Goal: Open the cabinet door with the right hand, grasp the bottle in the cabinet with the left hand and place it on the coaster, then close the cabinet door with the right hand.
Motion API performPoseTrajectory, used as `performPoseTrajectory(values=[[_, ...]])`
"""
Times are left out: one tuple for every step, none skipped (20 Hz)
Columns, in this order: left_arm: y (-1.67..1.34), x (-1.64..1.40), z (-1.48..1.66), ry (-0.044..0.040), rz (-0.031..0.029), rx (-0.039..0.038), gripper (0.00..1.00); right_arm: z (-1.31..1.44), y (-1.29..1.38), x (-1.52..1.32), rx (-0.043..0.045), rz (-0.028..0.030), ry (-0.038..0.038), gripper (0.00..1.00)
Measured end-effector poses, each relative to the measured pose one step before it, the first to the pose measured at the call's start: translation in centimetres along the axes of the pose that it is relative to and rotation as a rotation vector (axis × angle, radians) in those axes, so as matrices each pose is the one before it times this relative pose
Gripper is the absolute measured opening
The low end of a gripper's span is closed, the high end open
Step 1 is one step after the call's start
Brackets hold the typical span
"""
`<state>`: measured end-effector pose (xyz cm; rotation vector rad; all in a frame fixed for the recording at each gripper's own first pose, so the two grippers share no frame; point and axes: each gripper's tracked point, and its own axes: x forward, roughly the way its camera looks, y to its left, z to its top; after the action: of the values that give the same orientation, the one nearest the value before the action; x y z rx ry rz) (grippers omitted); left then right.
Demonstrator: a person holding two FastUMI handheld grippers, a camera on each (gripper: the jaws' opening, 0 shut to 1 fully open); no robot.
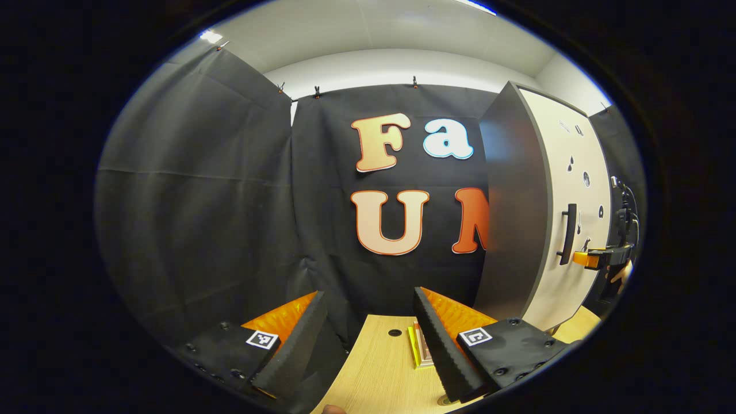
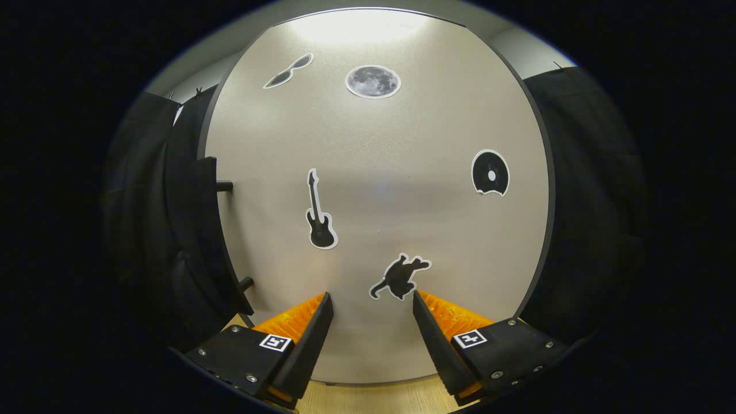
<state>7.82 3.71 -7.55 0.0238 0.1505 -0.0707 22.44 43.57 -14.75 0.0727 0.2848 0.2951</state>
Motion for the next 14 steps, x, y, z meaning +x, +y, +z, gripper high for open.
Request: performPoseTrajectory(values=[[-0.098,-0.072,0.364,-0.00367,-0.00123,0.00263,0.99,0.753,-0.215,-0.729,-0.01168,0.00338,-0.01252,0.87],[-0.048,-0.211,0.38,-0.00471,-0.00105,0.00304,0.98,0.838,-0.351,-0.958,-0.01271,0.00079,-0.01382,0.87],[-0.159,-0.047,0.52,-0.00753,-0.00062,0.00213,0.98,1.002,-0.44,-1.032,-0.00841,0.00183,-0.01412,0.87],[-0.036,-0.16,0.554,-0.01048,-0.00196,0.00108,0.98,1.124,-0.495,-1.22,-0.00364,0.00318,-0.01301,0.87],[-0.11,-0.1,0.775,-0.01189,-0.00159,0.00156,0.98,1.187,-0.493,-1.203,-0.00369,0.0046,-0.01319,0.87],[-0.003,-0.097,0.759,-0.01182,0.00074,0.00262,0.98,1.194,-0.596,-1.284,-0.00832,0.00221,-0.0127,0.87],[0.064,-0.219,0.623,-0.00915,0.00262,0.00344,0.98,1.273,-0.616,-1.391,-0.01527,0.00048,-0.01474,0.87],[0.153,-0.19,0.724,-0.01005,0.00159,0.00062,0.99,1.379,-0.662,-1.443,-0.01767,-0.0011,-0.01654,0.87],[0.09,-0.19,0.904,-0.01249,-0.00209,-0.00453,0.98,1.272,-0.595,-1.401,-0.01545,0.00129,-0.01424,0.87],[0.13,-0.244,0.851,-0.01098,-0.0018,-0.0074,0.98,1.296,-0.503,-1.357,-0.01173,0.00065,-0.01482,0.87],[0.249,-0.181,0.827,-0.00837,0.00018,-0.00639,0.98,1.2,-0.536,-1.316,-0.00921,-0.00299,-0.01353,0.87],[0.43,-0.246,0.791,-0.0111,0.00194,-0.00417,0.97,1.175,-0.59,-1.345,-0.0081,-0.0055,-0.01306,0.87],[0.519,-0.263,1.061,-0.01583,0.00384,-0.00219,0.97,1.216,-0.607,-1.297,-0.0086,-0.00634,-0.01379,0.87],[0.539,-0.134,0.91,-0.01437,0.00141,-0.0023,0.98,1.235,-0.525,-1.255,-0.0066,-0.00721,-0.01533,0.87]])
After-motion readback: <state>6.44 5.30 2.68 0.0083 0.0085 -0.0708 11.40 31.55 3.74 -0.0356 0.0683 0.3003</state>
